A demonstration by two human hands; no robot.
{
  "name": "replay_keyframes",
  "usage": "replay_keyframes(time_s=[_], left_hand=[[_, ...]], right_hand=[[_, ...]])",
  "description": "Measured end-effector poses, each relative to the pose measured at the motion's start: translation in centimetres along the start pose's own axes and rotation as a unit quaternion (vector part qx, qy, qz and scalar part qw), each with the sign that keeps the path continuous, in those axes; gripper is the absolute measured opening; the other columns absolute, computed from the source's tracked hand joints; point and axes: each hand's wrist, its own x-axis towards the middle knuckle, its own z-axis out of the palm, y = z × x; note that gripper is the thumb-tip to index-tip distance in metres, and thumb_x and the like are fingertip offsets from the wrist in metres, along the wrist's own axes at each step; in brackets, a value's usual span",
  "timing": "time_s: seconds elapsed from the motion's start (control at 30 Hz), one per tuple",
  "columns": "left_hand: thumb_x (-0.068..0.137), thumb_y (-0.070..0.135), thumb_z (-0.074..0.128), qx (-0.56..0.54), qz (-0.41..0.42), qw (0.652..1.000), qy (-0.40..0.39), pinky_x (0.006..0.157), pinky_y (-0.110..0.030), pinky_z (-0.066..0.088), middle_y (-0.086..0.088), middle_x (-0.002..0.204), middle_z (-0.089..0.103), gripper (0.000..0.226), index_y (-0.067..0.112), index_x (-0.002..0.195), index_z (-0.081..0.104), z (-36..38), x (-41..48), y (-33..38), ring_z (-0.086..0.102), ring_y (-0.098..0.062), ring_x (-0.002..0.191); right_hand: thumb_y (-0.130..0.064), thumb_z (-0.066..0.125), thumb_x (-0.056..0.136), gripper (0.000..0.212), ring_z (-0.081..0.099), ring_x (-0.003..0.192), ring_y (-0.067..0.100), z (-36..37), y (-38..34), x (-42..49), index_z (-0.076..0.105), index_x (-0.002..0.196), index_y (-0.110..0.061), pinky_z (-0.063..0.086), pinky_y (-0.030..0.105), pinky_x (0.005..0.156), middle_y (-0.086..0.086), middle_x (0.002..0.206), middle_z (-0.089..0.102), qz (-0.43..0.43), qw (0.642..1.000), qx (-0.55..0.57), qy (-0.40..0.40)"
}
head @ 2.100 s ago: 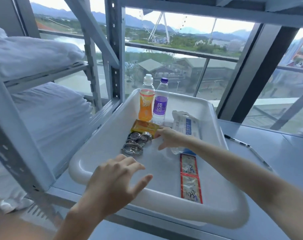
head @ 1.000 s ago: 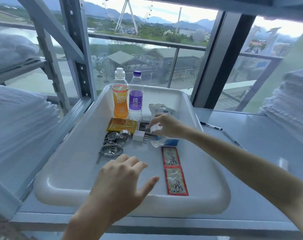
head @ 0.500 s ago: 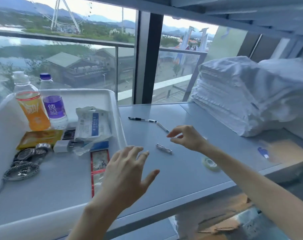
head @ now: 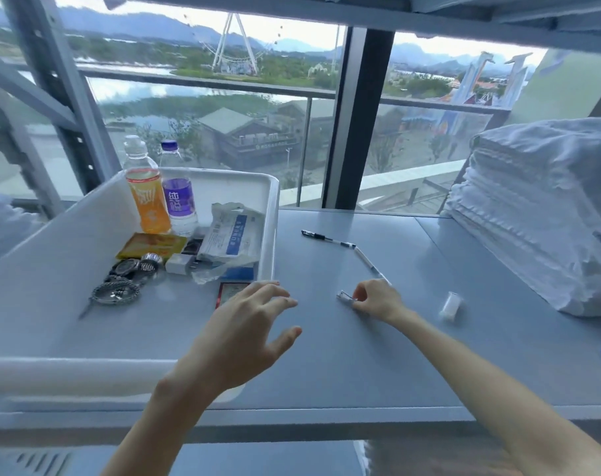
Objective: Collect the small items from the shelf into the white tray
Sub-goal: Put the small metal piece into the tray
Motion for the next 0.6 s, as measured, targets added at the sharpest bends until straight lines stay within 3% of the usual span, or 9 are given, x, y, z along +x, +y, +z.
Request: replay_keyframes(time_s=[0.1, 0.2, 0.33, 0.4, 0.47, 0.53, 0.6], left_hand=[[0.089, 0.045, 0.052, -0.010, -0.013, 0.999, 0.029, 0.103, -0.022, 0.037, 0.014, 0.129, 0.054, 0.041, 0.023, 0.124, 0.057, -0.8, -1.0, -0.4, 0.039, -0.002, 0.127], [0.087, 0.049, 0.047, -0.003, -0.036, 0.999, 0.041, 0.095, -0.023, 0.045, 0.017, 0.127, 0.056, 0.042, 0.026, 0.121, 0.060, -1.9, -2.7, -2.0, 0.047, -0.002, 0.122], [0.088, 0.051, 0.050, 0.026, -0.092, 0.994, 0.046, 0.090, -0.026, 0.048, 0.016, 0.127, 0.057, 0.043, 0.027, 0.124, 0.057, -4.4, -5.8, -6.0, 0.051, -0.001, 0.117], [0.087, 0.050, 0.051, 0.046, -0.125, 0.990, 0.047, 0.087, -0.028, 0.050, 0.014, 0.127, 0.057, 0.045, 0.027, 0.125, 0.057, -5.8, -7.4, -8.3, 0.053, -0.003, 0.115], [0.085, 0.052, 0.049, 0.060, -0.158, 0.984, 0.050, 0.083, -0.031, 0.053, 0.014, 0.126, 0.057, 0.046, 0.028, 0.124, 0.058, -7.2, -8.7, -10.4, 0.055, -0.004, 0.113], [0.086, 0.057, 0.044, 0.060, -0.191, 0.979, 0.044, 0.086, -0.031, 0.051, 0.018, 0.127, 0.054, 0.047, 0.034, 0.125, 0.055, -8.0, -9.9, -12.1, 0.051, -0.002, 0.115], [0.087, 0.061, 0.038, 0.057, -0.200, 0.977, 0.036, 0.087, -0.027, 0.048, 0.022, 0.127, 0.052, 0.048, 0.037, 0.125, 0.053, -8.1, -10.6, -12.9, 0.048, 0.002, 0.117]], right_hand=[[-0.025, 0.063, 0.079, 0.012, 0.064, 0.091, 0.019, -2.0, -1.8, 0.5, 0.071, 0.086, -0.018, 0.050, 0.030, 0.076, 0.000, 0.089, 0.071, -0.018, 0.998, 0.049, 0.026], [-0.025, 0.069, 0.076, 0.006, 0.065, 0.079, 0.016, -5.8, -5.5, 0.7, 0.071, 0.079, -0.019, 0.047, 0.027, 0.069, -0.004, 0.074, 0.068, -0.065, 0.985, 0.109, 0.115], [-0.019, 0.076, 0.075, 0.005, 0.061, 0.060, -0.001, -9.2, -13.4, 0.3, 0.071, 0.075, -0.021, 0.047, 0.015, 0.062, -0.008, 0.066, 0.066, -0.201, 0.946, 0.180, 0.178], [-0.015, 0.075, 0.076, 0.006, 0.060, 0.059, -0.004, -8.9, -17.8, 0.0, 0.073, 0.081, -0.015, 0.049, 0.010, 0.064, -0.006, 0.071, 0.069, -0.281, 0.938, 0.140, 0.146], [-0.014, 0.072, 0.079, 0.007, 0.065, 0.067, 0.007, -7.3, -22.2, 0.2, 0.072, 0.086, -0.012, 0.055, 0.022, 0.070, 0.000, 0.081, 0.072, -0.337, 0.934, 0.070, 0.101], [-0.016, 0.067, 0.082, 0.008, 0.067, 0.074, 0.016, -4.8, -26.2, 0.7, 0.072, 0.087, -0.014, 0.057, 0.032, 0.071, 0.003, 0.085, 0.073, -0.357, 0.931, -0.005, 0.074], [-0.015, 0.062, 0.083, 0.011, 0.066, 0.072, 0.018, -2.1, -29.5, 1.8, 0.073, 0.085, -0.014, 0.055, 0.030, 0.062, 0.003, 0.084, 0.073, -0.355, 0.930, -0.075, 0.053]])
